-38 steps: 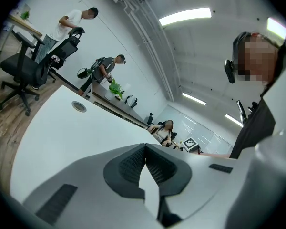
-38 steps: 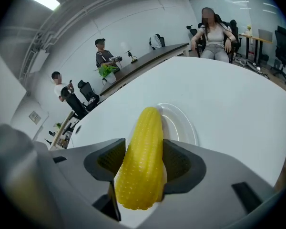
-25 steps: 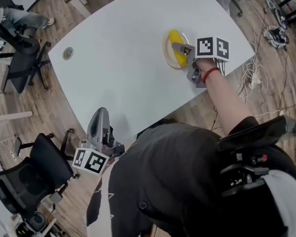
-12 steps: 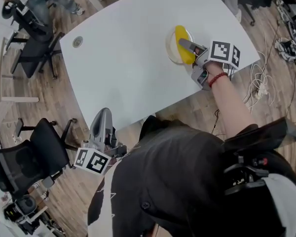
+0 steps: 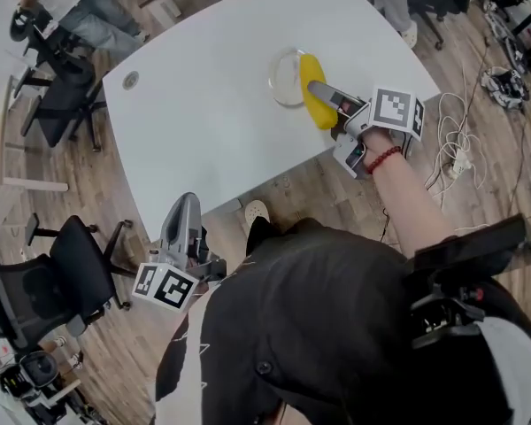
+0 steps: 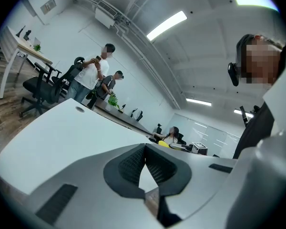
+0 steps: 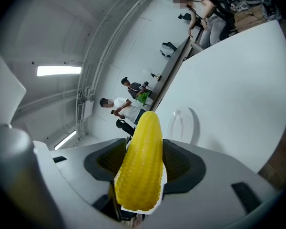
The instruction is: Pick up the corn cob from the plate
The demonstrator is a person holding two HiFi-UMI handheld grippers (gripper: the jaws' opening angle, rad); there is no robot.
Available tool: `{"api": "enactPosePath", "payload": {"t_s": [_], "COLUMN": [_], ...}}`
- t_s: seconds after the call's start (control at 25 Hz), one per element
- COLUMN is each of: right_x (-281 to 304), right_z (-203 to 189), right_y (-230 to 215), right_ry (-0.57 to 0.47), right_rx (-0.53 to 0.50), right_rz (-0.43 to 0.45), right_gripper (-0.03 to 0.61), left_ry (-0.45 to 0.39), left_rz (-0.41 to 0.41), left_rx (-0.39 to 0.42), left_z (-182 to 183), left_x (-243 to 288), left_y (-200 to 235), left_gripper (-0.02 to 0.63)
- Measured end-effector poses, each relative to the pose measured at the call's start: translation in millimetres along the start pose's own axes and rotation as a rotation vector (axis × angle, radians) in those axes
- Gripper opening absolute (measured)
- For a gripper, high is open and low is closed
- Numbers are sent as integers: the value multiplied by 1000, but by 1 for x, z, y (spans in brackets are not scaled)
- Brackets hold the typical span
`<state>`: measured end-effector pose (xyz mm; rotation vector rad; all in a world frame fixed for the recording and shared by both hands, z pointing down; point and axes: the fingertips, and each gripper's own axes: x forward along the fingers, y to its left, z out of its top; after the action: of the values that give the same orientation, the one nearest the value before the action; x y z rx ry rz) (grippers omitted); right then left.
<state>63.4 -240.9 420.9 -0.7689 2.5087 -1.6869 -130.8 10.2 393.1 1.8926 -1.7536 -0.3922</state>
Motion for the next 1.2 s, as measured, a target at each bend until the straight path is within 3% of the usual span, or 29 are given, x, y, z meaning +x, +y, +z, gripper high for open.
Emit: {"api": "enactPosePath", "payload": {"t_s": [0.52, 0.76, 1.0, 1.2], "right_x": [-103, -140, -180, -188], "right_z": [-41, -53, -84, -93], "right_y": [48, 57, 70, 87], "right_ry": [77, 86, 59, 17], "right_rx": [7, 54, 35, 24], "right_rz": [221, 257, 265, 267], "right_gripper": [252, 252, 251, 252], "left_ry": [-5, 26, 22, 67], "left_rz": [-113, -155, -252, -312], "left_rx": [50, 62, 66, 86], "left_z": [-52, -64, -70, -61], "left_x": [0, -9, -43, -57], "left_y": [-101, -137, -155, -159], "left_gripper": [12, 12, 12, 12]}}
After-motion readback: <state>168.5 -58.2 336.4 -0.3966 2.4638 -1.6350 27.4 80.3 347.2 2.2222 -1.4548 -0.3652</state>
